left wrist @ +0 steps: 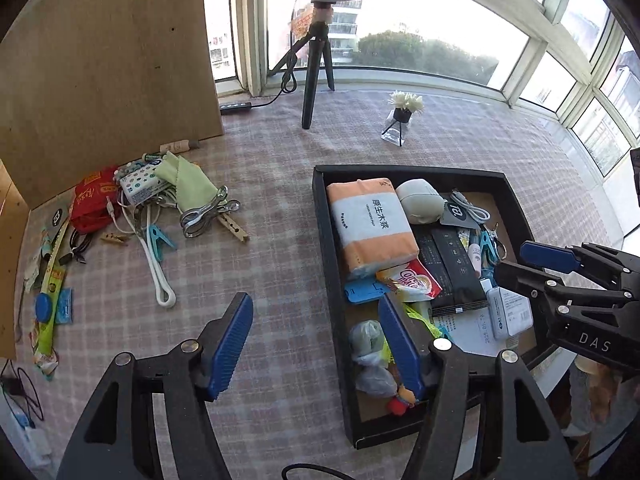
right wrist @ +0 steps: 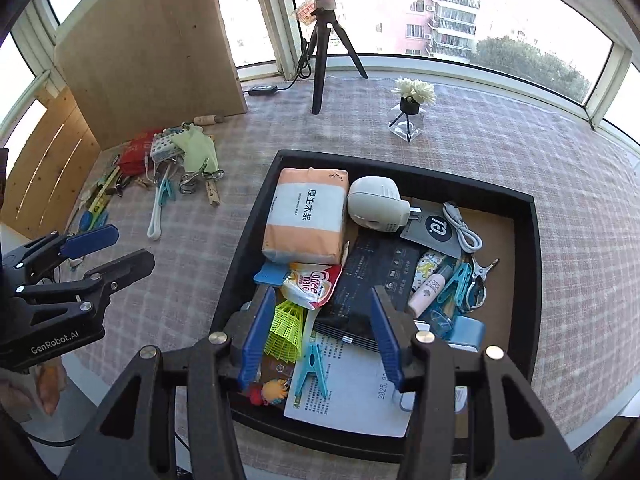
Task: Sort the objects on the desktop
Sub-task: 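Move both open grippers back over the table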
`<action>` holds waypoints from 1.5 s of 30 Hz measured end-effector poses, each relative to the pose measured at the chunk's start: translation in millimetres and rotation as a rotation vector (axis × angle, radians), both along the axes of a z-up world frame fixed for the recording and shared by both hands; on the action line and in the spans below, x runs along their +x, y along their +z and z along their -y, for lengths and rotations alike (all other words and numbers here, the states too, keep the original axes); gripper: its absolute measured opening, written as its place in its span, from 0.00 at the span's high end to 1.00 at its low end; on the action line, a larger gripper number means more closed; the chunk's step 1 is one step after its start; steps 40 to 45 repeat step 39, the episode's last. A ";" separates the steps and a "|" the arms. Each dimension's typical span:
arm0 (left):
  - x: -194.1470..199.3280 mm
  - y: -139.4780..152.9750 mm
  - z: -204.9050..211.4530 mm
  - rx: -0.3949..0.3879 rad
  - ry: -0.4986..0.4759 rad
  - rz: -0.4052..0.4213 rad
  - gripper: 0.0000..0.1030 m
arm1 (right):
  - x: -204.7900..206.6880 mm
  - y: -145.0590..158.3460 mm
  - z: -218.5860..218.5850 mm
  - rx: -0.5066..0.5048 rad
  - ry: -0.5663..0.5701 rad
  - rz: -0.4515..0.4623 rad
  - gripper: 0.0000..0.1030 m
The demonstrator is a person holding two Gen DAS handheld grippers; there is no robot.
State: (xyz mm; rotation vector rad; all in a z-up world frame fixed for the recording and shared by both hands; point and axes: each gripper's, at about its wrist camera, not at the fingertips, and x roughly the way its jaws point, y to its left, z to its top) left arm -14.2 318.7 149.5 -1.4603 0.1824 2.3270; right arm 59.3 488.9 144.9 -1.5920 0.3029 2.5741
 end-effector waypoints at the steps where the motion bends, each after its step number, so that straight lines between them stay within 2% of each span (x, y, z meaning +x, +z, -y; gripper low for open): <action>1: 1.5 1.1 9.7 0.008 0.015 -0.002 0.37 | -0.9 0.2 11.1 0.007 0.011 -0.009 0.53; 10: 10.6 1.5 95.3 0.055 0.155 -0.013 0.37 | -17.1 -10.7 97.1 -0.001 0.114 -0.022 0.53; 16: 12.5 -3.0 141.3 0.066 0.241 -0.015 0.36 | -28.4 -16.3 138.2 0.000 0.172 -0.022 0.53; 18: 12.4 -5.7 154.6 0.074 0.264 -0.007 0.29 | -31.4 -19.4 148.8 -0.003 0.189 -0.017 0.52; 22: 12.9 -13.2 175.7 0.091 0.297 -0.003 0.27 | -37.3 -26.1 167.9 -0.011 0.218 -0.006 0.52; 26: 15.7 -16.4 186.7 0.082 0.298 -0.030 0.27 | -43.3 -31.8 181.6 -0.029 0.236 -0.003 0.52; 31: 11.0 -24.0 197.6 0.060 0.325 0.010 0.27 | -49.0 -35.7 193.9 -0.035 0.252 0.002 0.52; 34: 6.7 -26.4 207.1 0.073 0.347 0.025 0.27 | -52.6 -35.5 197.4 -0.038 0.255 0.002 0.53; 39: 6.4 -22.0 210.5 0.075 0.331 -0.023 0.27 | -57.8 -39.3 203.4 -0.026 0.269 0.014 0.52; 45: 6.4 -22.0 210.5 0.075 0.331 -0.023 0.27 | -57.8 -39.3 203.4 -0.026 0.269 0.014 0.52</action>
